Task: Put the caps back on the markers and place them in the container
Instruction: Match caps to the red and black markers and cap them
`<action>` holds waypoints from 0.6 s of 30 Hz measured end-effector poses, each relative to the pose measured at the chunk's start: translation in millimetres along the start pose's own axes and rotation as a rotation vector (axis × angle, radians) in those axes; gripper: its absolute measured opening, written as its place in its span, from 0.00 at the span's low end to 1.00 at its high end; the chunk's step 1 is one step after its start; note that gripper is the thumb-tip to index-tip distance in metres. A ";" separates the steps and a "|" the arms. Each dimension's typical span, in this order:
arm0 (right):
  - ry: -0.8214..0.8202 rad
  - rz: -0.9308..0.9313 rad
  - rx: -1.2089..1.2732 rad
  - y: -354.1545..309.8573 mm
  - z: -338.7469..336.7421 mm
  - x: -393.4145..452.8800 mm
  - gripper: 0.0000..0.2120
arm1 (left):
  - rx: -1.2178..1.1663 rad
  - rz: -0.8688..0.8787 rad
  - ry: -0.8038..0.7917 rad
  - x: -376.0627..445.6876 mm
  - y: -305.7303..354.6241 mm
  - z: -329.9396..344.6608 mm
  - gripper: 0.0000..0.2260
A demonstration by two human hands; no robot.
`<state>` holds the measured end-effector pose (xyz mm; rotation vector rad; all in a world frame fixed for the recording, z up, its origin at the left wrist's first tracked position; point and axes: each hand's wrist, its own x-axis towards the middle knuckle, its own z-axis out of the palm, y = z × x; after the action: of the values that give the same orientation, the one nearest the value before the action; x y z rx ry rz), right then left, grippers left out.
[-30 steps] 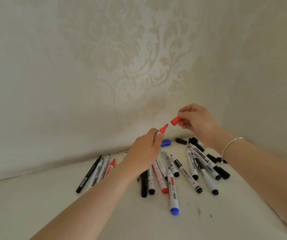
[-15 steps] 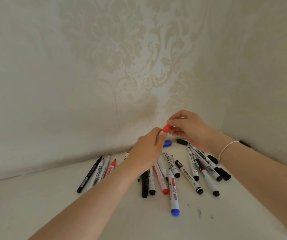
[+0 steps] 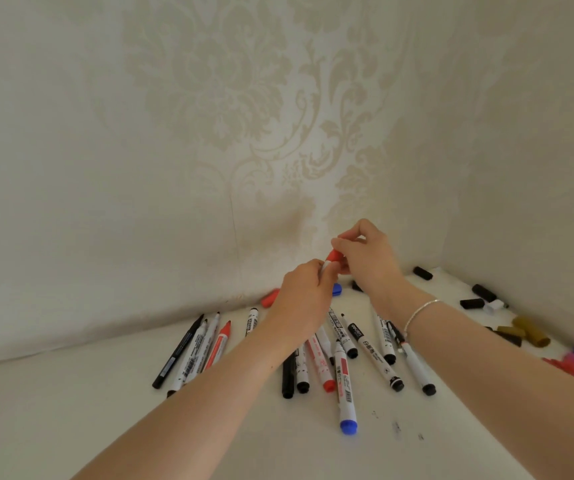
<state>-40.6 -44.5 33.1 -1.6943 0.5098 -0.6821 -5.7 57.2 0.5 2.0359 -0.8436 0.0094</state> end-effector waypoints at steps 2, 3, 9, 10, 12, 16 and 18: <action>0.023 -0.020 -0.015 0.3 0.2 -2.5 0.07 | -0.003 0.007 0.021 -2.6 1.1 3.7 0.17; 0.021 -0.048 -0.051 -1.1 0.4 -2.3 0.06 | -0.015 0.009 0.038 -4.6 2.1 5.6 0.18; -0.070 -0.103 -0.245 -8.8 -0.4 2.4 0.10 | -0.090 -0.067 0.074 5.9 19.5 11.6 0.17; -0.071 -0.102 -0.263 -10.8 -2.7 2.9 0.12 | -0.103 -0.072 0.059 7.9 22.5 12.2 0.16; -0.044 -0.097 -0.320 -13.5 -13.0 3.7 0.13 | -0.135 -0.074 -0.041 6.3 29.6 15.2 0.14; -0.004 -0.138 -0.482 -11.6 -51.0 1.4 0.12 | -0.072 -0.027 -0.191 0.4 35.2 24.2 0.15; -0.010 -0.147 -0.624 -11.1 -77.6 -1.6 0.13 | -0.087 -0.021 -0.165 -0.9 36.0 27.6 0.13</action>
<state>-94.8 -96.7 55.2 -2.3362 0.6383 -0.6571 -35.1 24.2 10.7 1.9827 -0.9085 -0.2060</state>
